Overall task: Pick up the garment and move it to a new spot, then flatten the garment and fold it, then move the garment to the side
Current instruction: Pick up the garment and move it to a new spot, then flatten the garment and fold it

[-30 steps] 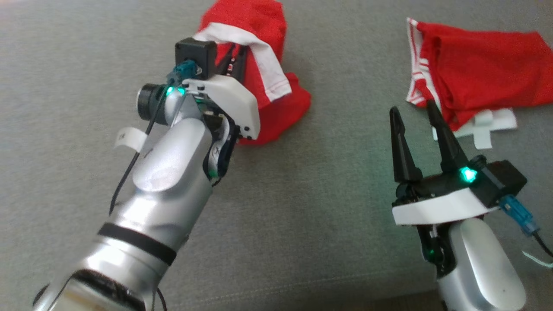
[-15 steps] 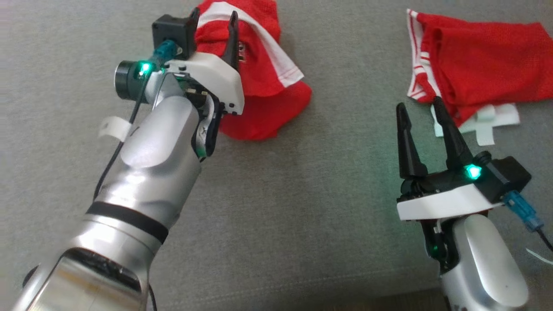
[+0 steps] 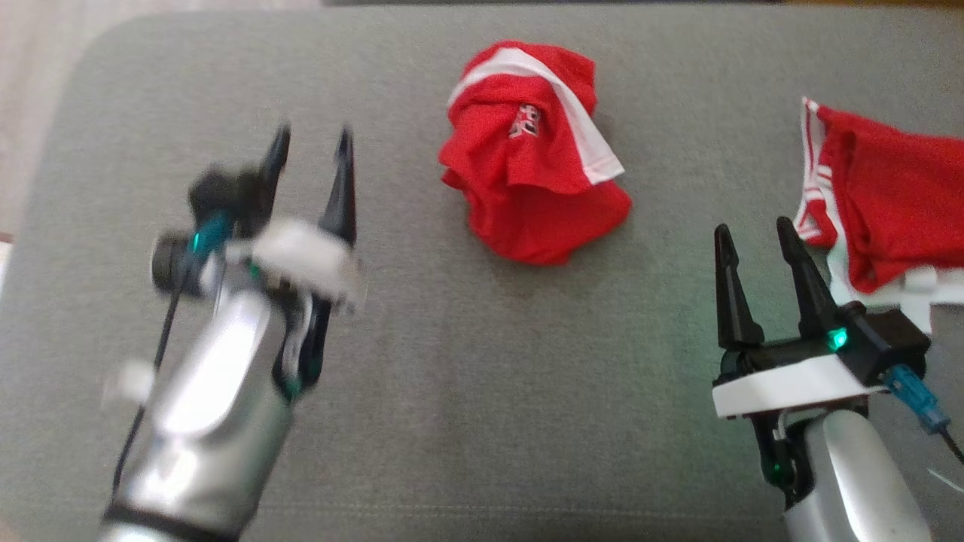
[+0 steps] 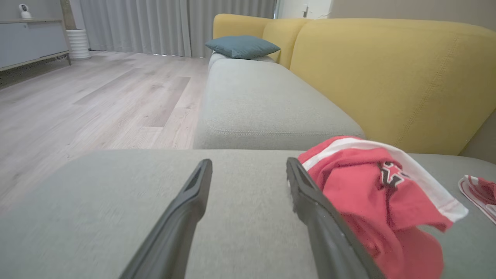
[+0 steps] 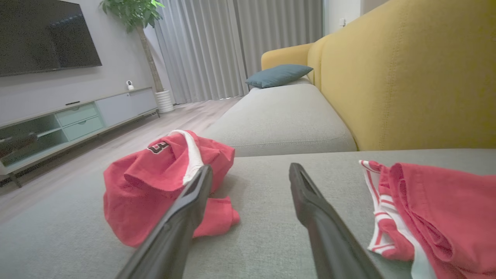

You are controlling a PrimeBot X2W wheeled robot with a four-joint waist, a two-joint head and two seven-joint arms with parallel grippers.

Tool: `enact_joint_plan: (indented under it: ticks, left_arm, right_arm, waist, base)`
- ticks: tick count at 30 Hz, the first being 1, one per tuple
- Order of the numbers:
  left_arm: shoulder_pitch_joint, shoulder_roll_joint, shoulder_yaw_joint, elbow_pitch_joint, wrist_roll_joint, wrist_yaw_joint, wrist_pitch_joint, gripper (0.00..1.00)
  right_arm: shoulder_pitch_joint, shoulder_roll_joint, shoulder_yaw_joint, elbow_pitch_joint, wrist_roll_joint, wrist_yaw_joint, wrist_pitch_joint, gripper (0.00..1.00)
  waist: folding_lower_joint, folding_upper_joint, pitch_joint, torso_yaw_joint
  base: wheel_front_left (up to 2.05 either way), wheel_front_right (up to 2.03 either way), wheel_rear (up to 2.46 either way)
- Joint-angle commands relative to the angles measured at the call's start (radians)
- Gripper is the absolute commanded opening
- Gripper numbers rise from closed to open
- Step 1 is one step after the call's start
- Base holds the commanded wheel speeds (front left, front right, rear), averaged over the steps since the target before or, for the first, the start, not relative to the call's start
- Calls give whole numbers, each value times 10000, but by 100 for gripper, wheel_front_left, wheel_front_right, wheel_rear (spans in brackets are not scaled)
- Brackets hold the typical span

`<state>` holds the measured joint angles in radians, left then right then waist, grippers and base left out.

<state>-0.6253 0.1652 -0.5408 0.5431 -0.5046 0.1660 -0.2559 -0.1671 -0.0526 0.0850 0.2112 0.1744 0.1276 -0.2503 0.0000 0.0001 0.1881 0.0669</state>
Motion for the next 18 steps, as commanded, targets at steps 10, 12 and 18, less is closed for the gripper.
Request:
enact_joint_plan:
  ticks: [10,12,18]
  left_arm:
    - [3424,147,1620,-2995,757,113,-58,100]
    - [3636,-3,1726,-3129,896,40,-58,100]
    - [3669,-332,1909,-3172,1281,-256,-58,100]
  right_arm:
    - [273,24,134,-8,-31,31,94,100]
    - [234,24,109,14,-25,31,148,100]
    - [-442,24,84,252,-5,31,506,100]
  waist:
    - [0,-1,-910,916]
    - [0,-1,-902,1053]
    - [0,-1,-698,1509]
  base:
    - [0,0,0]
    - [0,0,0]
    - [0,0,0]
